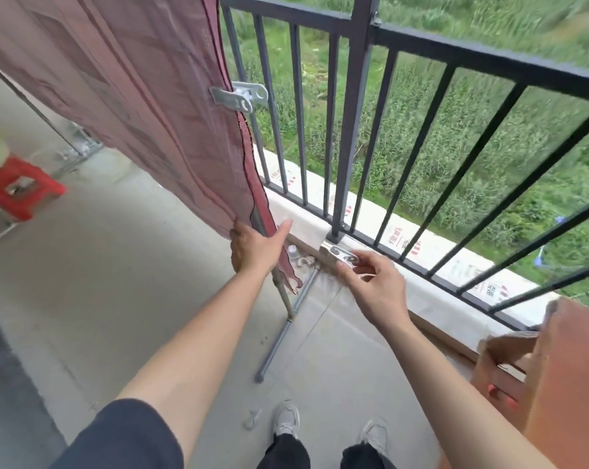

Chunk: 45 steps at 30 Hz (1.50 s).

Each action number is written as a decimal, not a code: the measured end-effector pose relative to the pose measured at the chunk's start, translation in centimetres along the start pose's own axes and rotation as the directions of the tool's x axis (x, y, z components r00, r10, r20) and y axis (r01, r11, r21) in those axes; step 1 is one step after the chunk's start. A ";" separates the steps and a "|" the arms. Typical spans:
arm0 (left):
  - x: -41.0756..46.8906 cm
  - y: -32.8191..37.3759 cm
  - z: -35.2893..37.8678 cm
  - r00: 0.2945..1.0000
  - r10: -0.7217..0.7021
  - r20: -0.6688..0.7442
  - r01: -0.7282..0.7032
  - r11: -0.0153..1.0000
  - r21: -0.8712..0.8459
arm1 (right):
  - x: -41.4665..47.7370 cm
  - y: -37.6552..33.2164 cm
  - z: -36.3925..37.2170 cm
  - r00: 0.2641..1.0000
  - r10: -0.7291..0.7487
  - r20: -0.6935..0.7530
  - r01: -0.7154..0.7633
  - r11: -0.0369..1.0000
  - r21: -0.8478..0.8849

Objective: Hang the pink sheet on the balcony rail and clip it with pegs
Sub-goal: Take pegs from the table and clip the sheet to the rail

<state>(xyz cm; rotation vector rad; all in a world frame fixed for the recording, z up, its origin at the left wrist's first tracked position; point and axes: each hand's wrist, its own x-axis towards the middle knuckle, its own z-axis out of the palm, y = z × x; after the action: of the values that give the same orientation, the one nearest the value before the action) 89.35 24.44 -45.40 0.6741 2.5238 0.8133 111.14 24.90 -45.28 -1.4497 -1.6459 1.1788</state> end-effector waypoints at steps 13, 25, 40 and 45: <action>0.6 0.2 -2.2 0.941 0.315 0.123 -0.312 0.666 0.678 | 3.1 -5.2 5.2 0.985 -0.168 0.046 0.166 0.985 0.044; 1.3 -0.9 0.9 0.995 0.040 -0.089 -0.031 0.995 0.099 | 5.2 -6.1 4.2 0.979 -0.201 0.040 0.204 0.974 -0.100; 3.7 -11.9 4.8 0.975 -0.007 -0.223 -0.024 0.990 -0.137 | 5.9 4.9 7.3 0.986 0.127 0.105 -0.106 0.977 -0.187; 3.1 -13.6 2.6 0.897 -0.140 -0.420 0.025 0.963 -0.268 | 5.7 6.9 9.2 0.969 0.225 0.100 -0.207 0.965 -0.163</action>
<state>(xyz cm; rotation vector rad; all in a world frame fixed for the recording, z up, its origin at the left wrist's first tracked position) 83.86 17.61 -56.51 0.3183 2.7328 1.3592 104.67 28.47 -55.75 -1.7208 -1.7216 1.3044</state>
